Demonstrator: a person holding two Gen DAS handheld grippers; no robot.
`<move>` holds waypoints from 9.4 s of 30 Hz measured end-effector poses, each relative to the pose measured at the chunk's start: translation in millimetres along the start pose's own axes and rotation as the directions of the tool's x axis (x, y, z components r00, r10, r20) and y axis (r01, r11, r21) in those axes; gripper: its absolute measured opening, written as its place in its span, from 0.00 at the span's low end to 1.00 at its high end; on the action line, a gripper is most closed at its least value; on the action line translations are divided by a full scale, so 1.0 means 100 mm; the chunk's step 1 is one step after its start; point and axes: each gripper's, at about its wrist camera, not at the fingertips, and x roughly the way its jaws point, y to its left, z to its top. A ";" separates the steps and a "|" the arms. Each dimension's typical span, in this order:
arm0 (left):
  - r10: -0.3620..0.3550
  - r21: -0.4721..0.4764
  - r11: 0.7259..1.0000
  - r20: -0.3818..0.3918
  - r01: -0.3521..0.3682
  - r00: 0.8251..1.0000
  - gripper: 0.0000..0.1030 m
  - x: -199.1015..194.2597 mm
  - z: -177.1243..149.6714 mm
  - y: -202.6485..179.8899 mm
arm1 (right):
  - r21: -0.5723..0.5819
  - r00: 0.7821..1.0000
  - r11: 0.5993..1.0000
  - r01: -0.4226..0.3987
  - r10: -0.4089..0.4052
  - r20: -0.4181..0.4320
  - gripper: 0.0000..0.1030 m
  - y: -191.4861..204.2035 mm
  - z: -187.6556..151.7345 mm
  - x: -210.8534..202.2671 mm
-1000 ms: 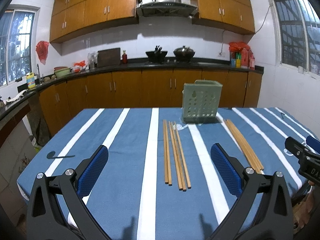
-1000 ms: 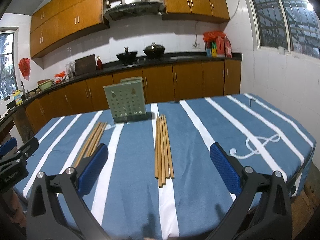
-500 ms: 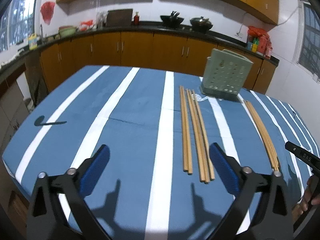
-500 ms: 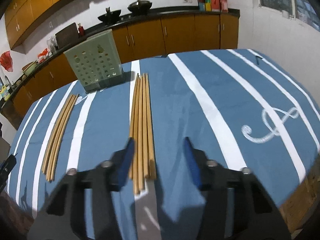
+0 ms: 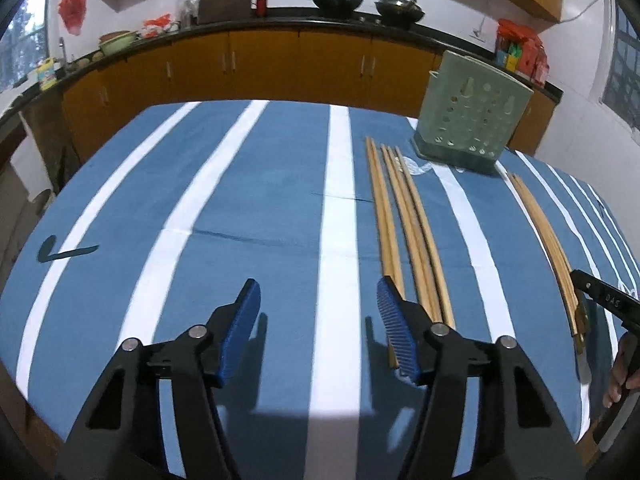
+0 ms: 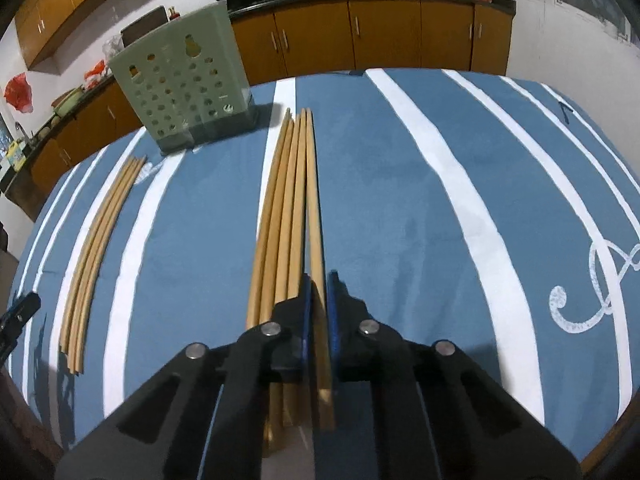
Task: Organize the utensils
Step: 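Grasp one wooden chopstick with the right tool while the left tool grasps another, then lift the chopsticks with both tools and carry them over the green holder, then open the left tool over the holder while the right tool opens too, then grasp another chopstick with the right tool while the left tool grasps one, then lift both held chopsticks upright over the green holder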
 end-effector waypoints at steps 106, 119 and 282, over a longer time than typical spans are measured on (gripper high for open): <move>-0.296 0.083 0.955 0.355 0.285 0.887 0.07 -0.21 2.30 -0.91 | -0.084 0.873 0.973 -0.217 0.232 0.429 0.08 0.49 2.21 -1.04; -0.279 0.038 0.957 0.404 0.289 0.871 0.45 -0.53 2.27 -0.77 | -0.077 0.823 0.976 -0.205 0.214 0.526 0.28 0.38 2.01 -1.46; -0.272 0.118 0.962 0.470 0.245 0.840 0.07 -1.18 1.95 -0.54 | -0.128 0.766 0.961 -0.246 0.273 0.581 0.07 0.24 1.61 -2.08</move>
